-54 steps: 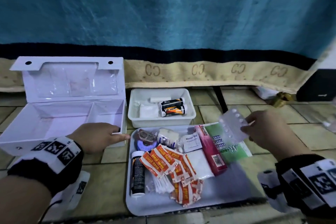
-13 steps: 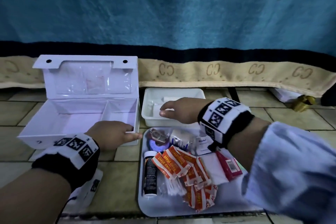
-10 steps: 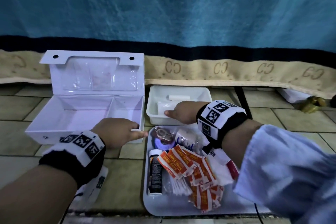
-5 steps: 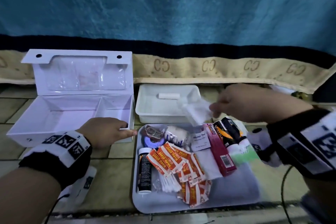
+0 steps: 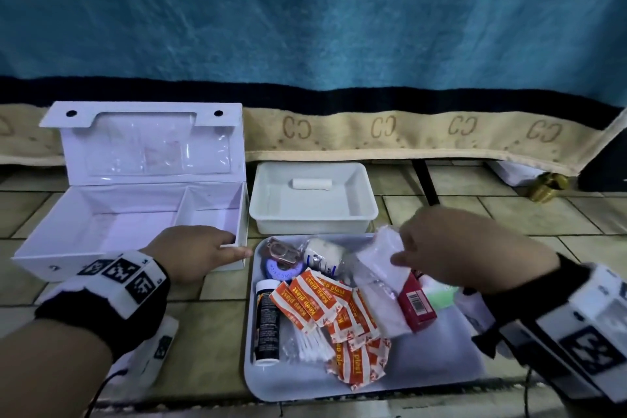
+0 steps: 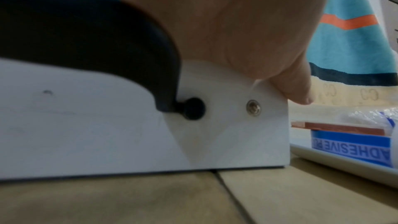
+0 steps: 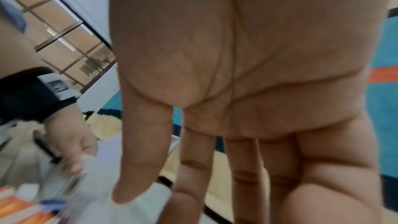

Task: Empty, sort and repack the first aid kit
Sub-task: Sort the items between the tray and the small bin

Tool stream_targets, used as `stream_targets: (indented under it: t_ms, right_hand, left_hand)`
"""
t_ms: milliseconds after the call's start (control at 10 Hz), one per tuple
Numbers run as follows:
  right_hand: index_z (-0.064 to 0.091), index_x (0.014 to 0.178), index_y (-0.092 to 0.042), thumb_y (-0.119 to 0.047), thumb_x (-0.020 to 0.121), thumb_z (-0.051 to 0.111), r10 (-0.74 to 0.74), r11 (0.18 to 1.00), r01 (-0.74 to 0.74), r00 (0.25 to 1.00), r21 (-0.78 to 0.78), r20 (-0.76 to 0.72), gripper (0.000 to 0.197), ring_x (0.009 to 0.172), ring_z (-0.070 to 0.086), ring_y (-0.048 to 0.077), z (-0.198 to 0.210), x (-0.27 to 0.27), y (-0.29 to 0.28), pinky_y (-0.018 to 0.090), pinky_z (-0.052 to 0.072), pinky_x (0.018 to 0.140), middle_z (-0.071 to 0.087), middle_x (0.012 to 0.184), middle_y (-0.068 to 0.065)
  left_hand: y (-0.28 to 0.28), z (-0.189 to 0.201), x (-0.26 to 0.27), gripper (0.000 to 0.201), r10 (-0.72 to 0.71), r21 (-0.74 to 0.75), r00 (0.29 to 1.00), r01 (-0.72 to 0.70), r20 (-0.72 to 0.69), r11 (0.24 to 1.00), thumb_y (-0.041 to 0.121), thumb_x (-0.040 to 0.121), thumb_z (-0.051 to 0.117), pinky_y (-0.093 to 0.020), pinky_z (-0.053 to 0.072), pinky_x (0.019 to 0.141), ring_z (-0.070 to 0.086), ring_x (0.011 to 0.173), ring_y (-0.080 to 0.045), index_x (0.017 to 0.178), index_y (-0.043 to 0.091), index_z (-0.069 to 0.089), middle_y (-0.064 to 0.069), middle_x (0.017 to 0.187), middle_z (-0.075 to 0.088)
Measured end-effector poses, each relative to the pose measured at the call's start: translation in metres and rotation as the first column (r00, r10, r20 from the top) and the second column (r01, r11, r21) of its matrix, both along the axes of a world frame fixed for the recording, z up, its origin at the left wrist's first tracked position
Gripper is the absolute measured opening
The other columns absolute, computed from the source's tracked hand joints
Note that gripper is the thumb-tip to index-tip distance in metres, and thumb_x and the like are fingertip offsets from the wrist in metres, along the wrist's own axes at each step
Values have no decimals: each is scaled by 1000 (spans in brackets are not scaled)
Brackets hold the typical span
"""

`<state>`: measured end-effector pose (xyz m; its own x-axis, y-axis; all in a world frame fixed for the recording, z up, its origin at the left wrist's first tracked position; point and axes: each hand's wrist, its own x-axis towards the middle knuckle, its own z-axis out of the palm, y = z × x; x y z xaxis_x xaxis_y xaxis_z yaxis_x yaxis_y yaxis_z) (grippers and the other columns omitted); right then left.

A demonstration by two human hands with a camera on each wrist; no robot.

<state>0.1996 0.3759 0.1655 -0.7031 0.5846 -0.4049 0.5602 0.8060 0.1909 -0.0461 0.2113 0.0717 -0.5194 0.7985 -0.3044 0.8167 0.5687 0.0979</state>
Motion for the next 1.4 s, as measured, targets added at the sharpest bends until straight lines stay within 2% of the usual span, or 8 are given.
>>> stream_targets:
  t_ms: [400,700,800,900,1000,1100,1200,1400]
  right_hand:
    - [39,138,-15,-33,89,61,221,975,-222,974,-12,-38,57,118,51,27,-36,-151,40,34,43,89,45,136,8]
    - [51,110,-5,-34,79,64,68,994,-84,978,74,199,45,92,62,29,-120,-210,79,34,49,75,61,104,8]
    - [59,88,-11,-16,80,62,167,983,-176,972,44,165,10,91,65,29,-114,-212,76,37,55,74,64,88,10]
    - [42,61,-14,-10,88,51,188,981,-185,981,-61,39,29,65,47,17,-129,-215,93,24,47,66,43,63,13]
    - [16,53,-24,-15,83,62,227,974,-227,969,-19,97,55,64,33,20,-91,-197,66,23,43,62,22,57,0]
    - [35,61,-19,-14,92,53,49,997,-49,999,-57,2,36,81,39,23,-51,-166,28,28,36,72,38,70,4]
    - [63,102,-8,-10,91,52,97,995,-100,988,-26,-116,16,86,53,30,-36,-161,30,35,44,76,62,99,12]
    - [59,109,-24,-17,87,60,181,978,-207,813,16,-554,23,91,55,20,27,-95,22,28,44,80,49,111,2]
  left_hand:
    - [0,2,-2,47,-66,-23,998,66,1,998,67,87,33,-29,39,69,50,70,-13,61,28,36,6,65,48]
    - [-2,0,-5,52,-72,2,997,72,11,997,69,86,33,-32,42,71,47,65,-14,59,25,32,4,61,44]
    - [-2,0,-5,53,-73,6,997,73,11,997,69,86,33,-31,39,67,42,58,-12,60,22,33,3,58,42]
    - [-2,0,-5,53,-75,3,997,75,12,997,69,85,33,-31,40,68,43,58,-12,60,23,33,3,58,42]
    - [-2,0,-4,53,-77,-10,997,77,5,997,70,85,32,-31,39,66,44,59,-13,61,23,35,3,60,44]
    - [-2,0,-5,53,-78,-18,997,78,11,997,70,85,31,-29,37,63,45,60,-12,62,22,37,4,60,45]
    - [-1,0,-5,52,-83,-20,996,84,15,996,70,85,31,-29,37,64,46,61,-13,62,23,36,3,61,46]
    - [0,5,0,47,-73,-56,997,72,-4,996,66,87,32,-30,39,69,46,67,-13,62,27,36,6,65,45]
